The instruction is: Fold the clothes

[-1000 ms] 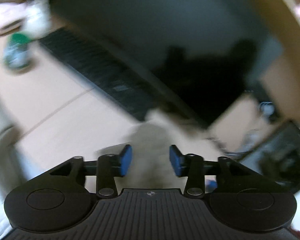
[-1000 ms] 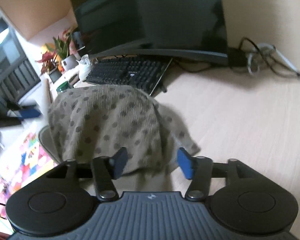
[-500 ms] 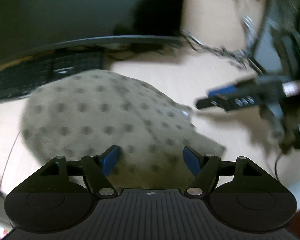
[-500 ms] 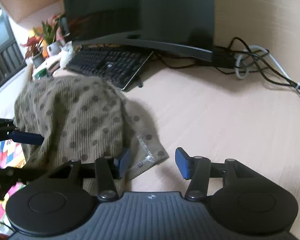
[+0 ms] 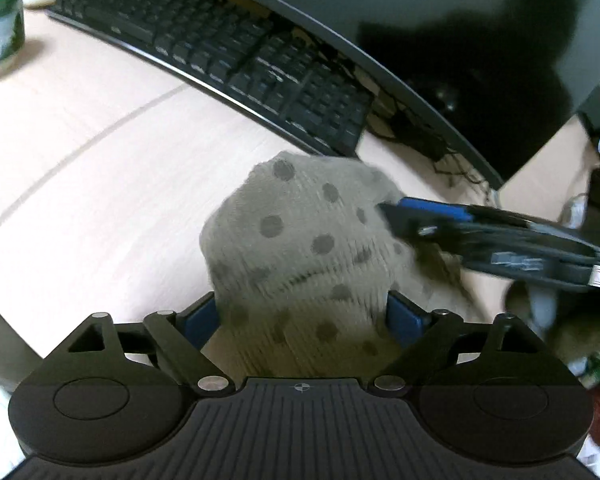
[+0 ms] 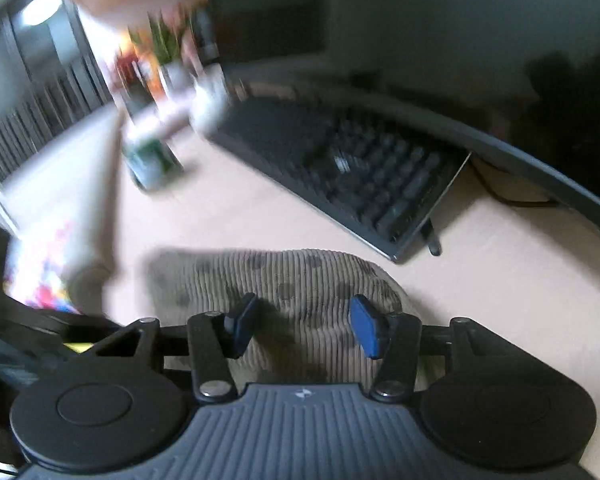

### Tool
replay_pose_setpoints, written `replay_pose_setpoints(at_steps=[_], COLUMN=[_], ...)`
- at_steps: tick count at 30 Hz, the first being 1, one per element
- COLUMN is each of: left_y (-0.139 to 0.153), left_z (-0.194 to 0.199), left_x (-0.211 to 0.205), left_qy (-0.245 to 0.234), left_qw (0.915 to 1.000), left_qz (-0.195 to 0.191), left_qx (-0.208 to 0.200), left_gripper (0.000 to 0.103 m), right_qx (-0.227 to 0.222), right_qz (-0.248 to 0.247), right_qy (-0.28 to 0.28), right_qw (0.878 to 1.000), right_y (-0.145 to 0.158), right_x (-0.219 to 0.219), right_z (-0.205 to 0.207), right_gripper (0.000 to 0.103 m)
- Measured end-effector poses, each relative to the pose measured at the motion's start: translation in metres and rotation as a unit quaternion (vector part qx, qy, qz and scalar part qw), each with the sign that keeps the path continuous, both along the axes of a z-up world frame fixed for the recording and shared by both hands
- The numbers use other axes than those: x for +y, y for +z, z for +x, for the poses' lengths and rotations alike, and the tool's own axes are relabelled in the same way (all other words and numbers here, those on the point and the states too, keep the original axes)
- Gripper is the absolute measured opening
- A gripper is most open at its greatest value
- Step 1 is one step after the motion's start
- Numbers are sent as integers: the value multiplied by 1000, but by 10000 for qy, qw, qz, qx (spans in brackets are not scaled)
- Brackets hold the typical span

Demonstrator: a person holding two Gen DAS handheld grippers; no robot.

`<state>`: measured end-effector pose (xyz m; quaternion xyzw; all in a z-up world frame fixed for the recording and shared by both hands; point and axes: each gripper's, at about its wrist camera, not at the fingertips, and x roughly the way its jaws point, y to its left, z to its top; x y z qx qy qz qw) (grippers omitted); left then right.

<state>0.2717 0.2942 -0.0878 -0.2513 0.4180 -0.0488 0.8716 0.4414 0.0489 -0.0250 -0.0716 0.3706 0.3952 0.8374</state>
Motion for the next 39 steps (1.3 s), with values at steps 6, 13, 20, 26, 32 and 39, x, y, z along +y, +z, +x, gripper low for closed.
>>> replay_pose_setpoints(at_steps=[6,13,20,26,32,39], left_y=[13,26,9,55,25,-3], left_z=[-7,-32,-20,-45,-47,-81], left_x=[38,75,1,-68,-62,7], left_qy=[500,835,301,-645,-124,1652], left_qw=[9986,9889,9882,9745,9839,9829], left_qz=[-89,-1111,-1422,-1383,-1342,-632], left_qx=[-142,-526,-474,-1643,-1170,-515], left_gripper=[90,98,57,40,39,50], right_qx=[171,571,823,1018,606,-158], right_qz=[-183,592,321,150,2,-115], right_qy=[38,-862,-1065,-1485,-1402,-735], right_qw=[9997,9929,9904,9835,9883,9971], right_y=[-2,20,-3,-13,5,38], right_x=[13,-75,-110,-138,-125,-89], right_z=[19,20,-22,-30,-35,-55], right_gripper=[54,68,72,74,74,74])
